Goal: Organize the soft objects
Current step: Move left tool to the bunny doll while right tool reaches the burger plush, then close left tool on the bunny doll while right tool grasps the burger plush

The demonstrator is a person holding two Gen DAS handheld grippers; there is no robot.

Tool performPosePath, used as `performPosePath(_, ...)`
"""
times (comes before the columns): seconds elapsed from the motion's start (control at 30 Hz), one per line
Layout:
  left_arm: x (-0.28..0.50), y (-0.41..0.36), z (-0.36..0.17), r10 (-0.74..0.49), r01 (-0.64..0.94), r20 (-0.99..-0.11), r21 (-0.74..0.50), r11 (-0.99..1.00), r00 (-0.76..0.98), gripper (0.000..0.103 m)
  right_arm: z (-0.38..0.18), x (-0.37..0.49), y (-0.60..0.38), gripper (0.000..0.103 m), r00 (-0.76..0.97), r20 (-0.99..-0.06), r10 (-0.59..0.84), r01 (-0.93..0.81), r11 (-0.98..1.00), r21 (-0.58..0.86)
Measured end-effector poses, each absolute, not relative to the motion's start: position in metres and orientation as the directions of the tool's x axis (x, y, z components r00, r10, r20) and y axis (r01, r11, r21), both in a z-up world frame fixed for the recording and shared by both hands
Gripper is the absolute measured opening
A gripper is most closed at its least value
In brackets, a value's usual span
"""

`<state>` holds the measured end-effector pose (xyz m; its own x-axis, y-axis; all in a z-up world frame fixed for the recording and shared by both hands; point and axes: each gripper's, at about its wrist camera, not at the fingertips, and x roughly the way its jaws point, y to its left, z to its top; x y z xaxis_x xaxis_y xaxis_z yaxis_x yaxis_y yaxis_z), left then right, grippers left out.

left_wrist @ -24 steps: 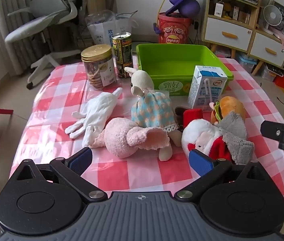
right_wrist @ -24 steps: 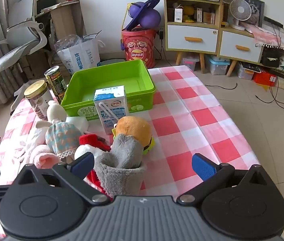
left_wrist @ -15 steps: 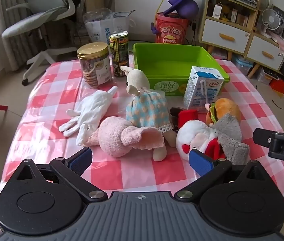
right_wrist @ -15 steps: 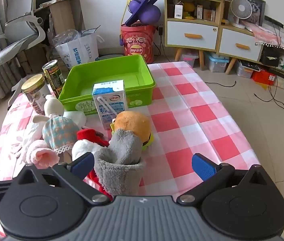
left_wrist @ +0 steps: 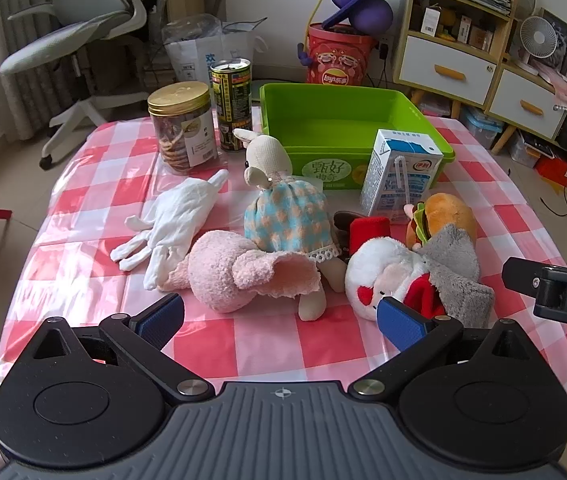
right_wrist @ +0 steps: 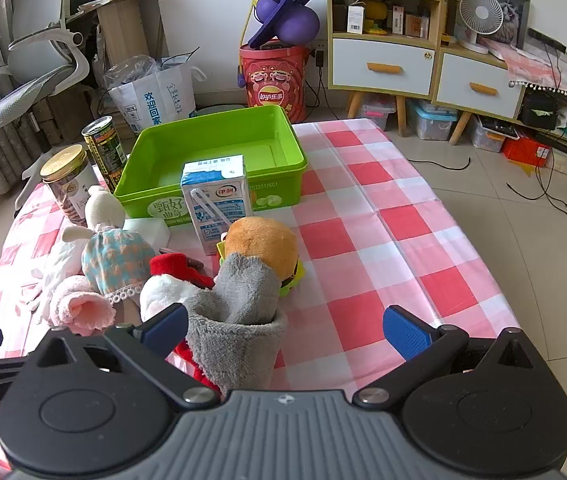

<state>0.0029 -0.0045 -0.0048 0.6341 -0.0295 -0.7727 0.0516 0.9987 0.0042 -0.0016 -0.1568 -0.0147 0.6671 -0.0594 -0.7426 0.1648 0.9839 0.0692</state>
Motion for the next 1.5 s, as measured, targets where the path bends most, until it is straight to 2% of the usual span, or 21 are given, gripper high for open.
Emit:
performPosePath(0.83,0.008,0.013,-0.004,-0.030,0.022,-0.767,-0.021,1.000,0.641,0.098,-0.020,0.003,-0.160,0.090,0.658,-0.752,-0.041,0.168,0.981,0.093)
performPosePath(1.07,0.018,0.034,-0.001,-0.027,0.006,-0.770,-0.030,1.000,0.637,0.098,-0.023,0.018,-0.178,0.090,0.620,-0.782,0.064,0.159,0.966,0.205)
performPosePath(1.2,0.027,0.041,0.006,-0.029,0.014,-0.771,-0.026,1.000,0.636,0.098,-0.027,0.027,-0.186,0.090,0.594,-0.782,0.189,0.119,0.941,0.318)
performPosePath(1.33,0.038,0.045,0.001,-0.072,0.050,-0.773,-0.052,0.997,0.630,0.098,-0.034,0.038,-0.187,0.090,0.579,-0.761,0.293,0.066,0.913,0.402)
performPosePath(1.5,0.053,0.055,-0.024,-0.148,0.063,-0.727,-0.143,0.988,0.670,0.097,-0.047,0.053,-0.201,0.089,0.605,-0.720,0.339,0.073,0.878,0.474)
